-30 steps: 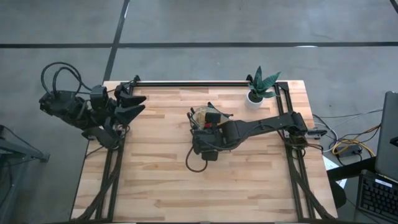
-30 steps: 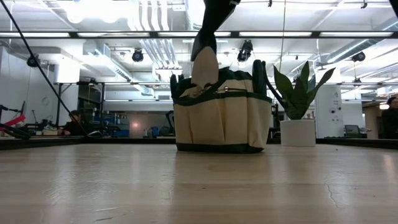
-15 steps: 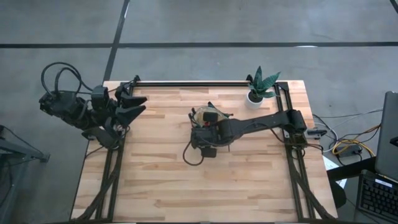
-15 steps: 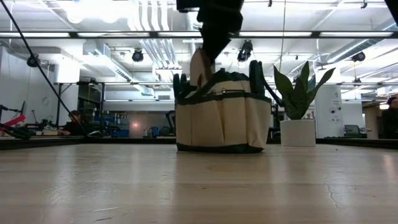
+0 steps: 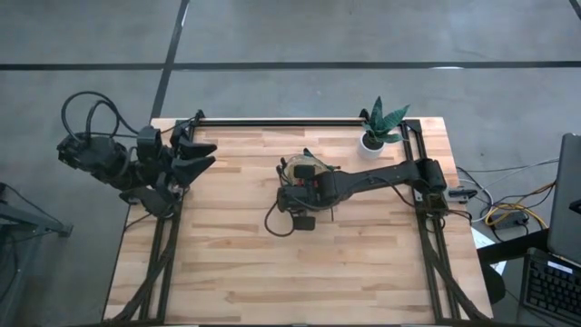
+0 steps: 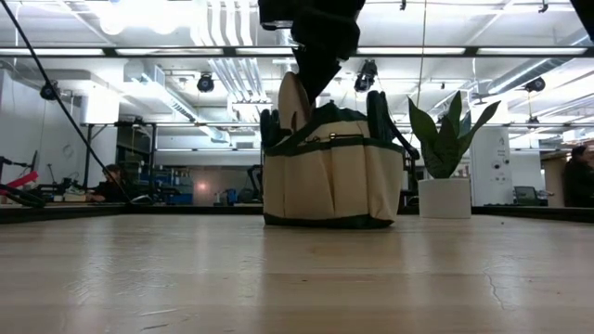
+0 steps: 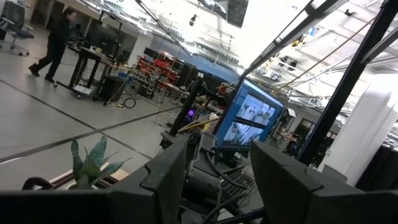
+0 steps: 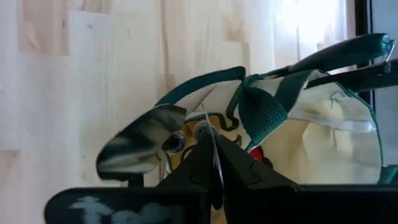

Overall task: Pick & Place Garden tools in Gardening bag
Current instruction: Put the trowel into the front bag pocket with the other trowel

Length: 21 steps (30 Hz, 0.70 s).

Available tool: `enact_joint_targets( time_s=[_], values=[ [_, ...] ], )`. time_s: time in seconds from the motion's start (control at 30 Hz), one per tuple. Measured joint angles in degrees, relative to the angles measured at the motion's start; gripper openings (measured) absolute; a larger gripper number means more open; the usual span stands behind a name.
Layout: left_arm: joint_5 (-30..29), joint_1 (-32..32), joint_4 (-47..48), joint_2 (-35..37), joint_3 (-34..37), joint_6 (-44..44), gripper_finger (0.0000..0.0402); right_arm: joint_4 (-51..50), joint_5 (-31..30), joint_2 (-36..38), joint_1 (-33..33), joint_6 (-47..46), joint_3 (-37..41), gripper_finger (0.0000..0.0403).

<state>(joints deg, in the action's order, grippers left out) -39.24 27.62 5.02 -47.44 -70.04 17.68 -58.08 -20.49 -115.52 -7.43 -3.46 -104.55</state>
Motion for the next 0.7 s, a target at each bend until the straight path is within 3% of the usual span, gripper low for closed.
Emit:
enact_joint_targets(
  time_s=[0.3, 0.7],
  values=[
    [-0.02, 0.0, 1.88, 0.0, 0.0, 0.44, 0.0186, -0.11, 3.08, 0.0, 0.49, -0.87, 0.0, 0.0022],
    [-0.79, 0.0, 5.26, 0.0, 0.0, 2.29, 0.0186, -1.66, 3.57, 0.44, 0.62, -2.08, -2.89, 0.014]
  ],
)
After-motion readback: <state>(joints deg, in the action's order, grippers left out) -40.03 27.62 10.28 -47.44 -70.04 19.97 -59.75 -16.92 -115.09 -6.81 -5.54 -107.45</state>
